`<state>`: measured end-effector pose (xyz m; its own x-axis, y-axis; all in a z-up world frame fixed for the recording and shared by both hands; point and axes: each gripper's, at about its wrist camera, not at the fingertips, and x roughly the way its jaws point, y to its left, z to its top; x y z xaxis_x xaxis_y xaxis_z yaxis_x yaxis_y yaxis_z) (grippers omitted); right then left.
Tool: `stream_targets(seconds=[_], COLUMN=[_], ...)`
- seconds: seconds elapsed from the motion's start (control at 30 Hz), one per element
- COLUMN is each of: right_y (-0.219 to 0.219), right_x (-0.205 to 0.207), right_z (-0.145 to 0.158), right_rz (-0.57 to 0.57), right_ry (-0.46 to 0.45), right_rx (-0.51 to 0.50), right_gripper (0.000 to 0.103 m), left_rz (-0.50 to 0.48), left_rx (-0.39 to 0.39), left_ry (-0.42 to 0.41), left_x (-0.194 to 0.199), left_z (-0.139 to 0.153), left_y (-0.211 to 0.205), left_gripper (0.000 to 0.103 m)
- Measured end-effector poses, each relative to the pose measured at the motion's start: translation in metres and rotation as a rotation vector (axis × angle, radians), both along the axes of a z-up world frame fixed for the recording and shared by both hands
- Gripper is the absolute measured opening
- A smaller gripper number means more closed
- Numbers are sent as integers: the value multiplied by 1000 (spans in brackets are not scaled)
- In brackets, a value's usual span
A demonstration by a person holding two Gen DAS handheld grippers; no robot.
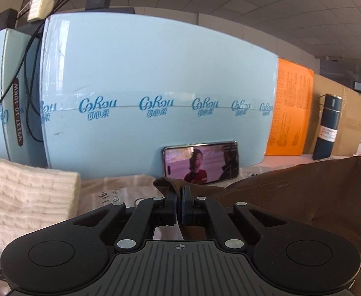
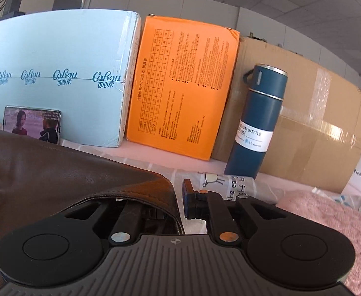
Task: Fold clothes
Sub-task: 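Pull the jacket flat with both grippers and release it on the table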
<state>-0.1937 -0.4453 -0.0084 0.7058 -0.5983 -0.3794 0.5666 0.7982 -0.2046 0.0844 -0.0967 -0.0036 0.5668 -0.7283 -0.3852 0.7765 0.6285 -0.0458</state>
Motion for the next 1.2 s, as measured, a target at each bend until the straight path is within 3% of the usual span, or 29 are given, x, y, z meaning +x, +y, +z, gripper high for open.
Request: stream_targets(seconds=[0.1,0.13,0.17,0.2,0.27,0.37,0.43,0.53,0.67,0.77,1.0,1.1,1.2], right_y=[-6,-9,-12,-14,-20,-16,-10,9,42,72,142,153,155], right_x=[17,18,18,14,1,-23,-41,-72,-101,-108,-99,-94,-91], right_z=[-18,-25,-30,-33,-30,-18,-8,5,14,15,-4,-13,-20], right_rz=[28,27,27,29,32,54,69,87,186,302,532,551,533], right_ry=[106,135,158,160,138,100,69,-5,-124,-160,-87,-17,34], right_rx=[25,38,52,68,112,130,124,139,201,241,251,254,259], right_gripper=[19,28,40,44,57,72,76,77,84,84,88,88,88], left_rz=[27,35,42,49,83,100,82,1,-139,-230,-230,-236,-286], left_rx=[86,95,87,76,49,-26,-86,-155,-201,-220,-89,-36,-40], left_ry=[60,85,104,119,143,188,192,151,101,79,193,225,267], left_x=[11,15,17,20,22,20,10,-19,-71,-108,-146,-151,-157], left_z=[-16,-19,-19,-19,-16,-3,12,26,19,9,-17,-24,-31], left_y=[-5,-4,-2,1,9,29,46,72,107,131,146,144,146], left_gripper=[7,11,13,16,33,50,63,75,89,91,91,91,91])
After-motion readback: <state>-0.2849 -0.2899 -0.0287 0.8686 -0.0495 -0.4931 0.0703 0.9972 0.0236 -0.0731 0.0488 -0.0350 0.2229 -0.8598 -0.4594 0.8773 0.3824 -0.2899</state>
